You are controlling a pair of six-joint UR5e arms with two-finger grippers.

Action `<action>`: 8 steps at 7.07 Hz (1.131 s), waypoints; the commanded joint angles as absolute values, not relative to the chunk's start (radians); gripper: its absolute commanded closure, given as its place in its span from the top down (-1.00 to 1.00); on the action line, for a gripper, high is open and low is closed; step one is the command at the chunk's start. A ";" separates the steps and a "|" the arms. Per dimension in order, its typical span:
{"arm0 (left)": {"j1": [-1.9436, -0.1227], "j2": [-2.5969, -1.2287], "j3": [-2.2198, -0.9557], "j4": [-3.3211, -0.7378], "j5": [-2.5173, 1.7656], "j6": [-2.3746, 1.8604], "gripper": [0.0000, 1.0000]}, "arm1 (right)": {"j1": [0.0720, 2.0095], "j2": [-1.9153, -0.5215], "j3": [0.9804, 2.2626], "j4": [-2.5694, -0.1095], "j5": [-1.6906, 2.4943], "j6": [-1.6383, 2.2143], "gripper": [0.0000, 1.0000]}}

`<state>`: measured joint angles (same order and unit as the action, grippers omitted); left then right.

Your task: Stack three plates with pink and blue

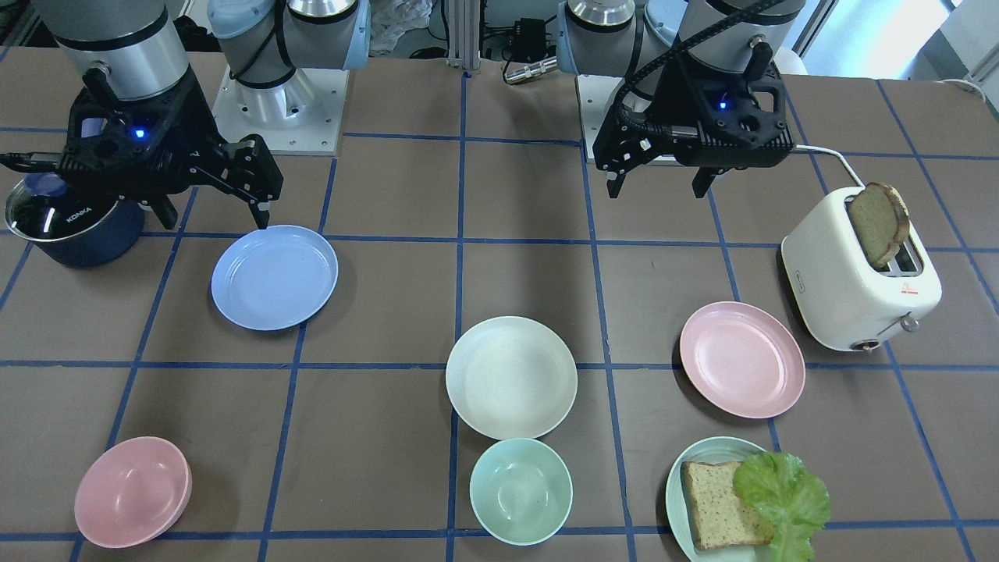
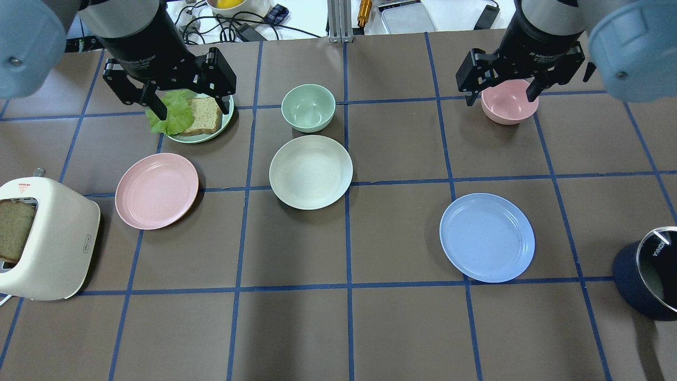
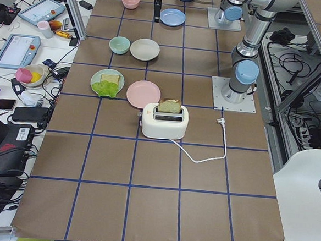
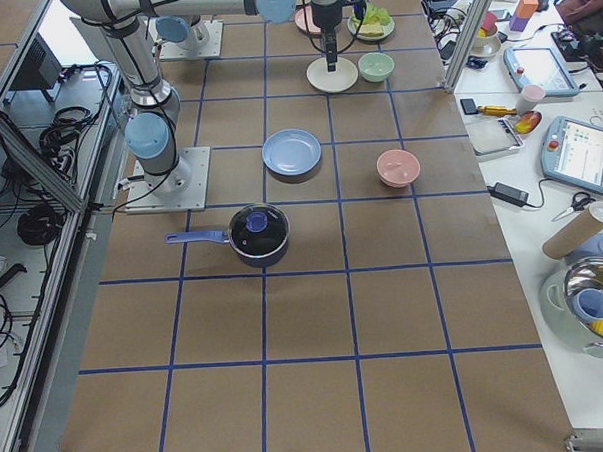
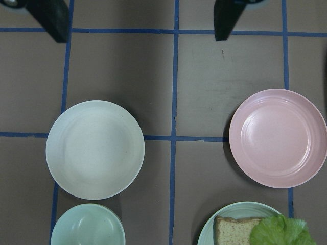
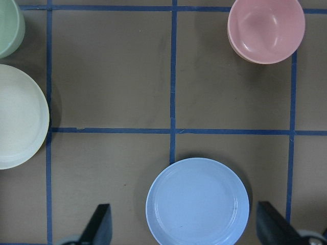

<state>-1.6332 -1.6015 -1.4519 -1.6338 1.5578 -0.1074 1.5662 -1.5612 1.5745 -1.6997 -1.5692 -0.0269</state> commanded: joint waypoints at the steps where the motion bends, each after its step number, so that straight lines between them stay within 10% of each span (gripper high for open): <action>1: -1.631 -1.603 -1.453 -1.641 1.557 -0.106 1.00 | 1.566 -1.559 1.574 -1.706 -1.569 -0.026 1.00; 8: -1.576 -1.733 -1.466 -1.621 1.568 -0.058 1.00 | 1.566 -1.559 1.574 -1.701 -1.569 -0.026 1.00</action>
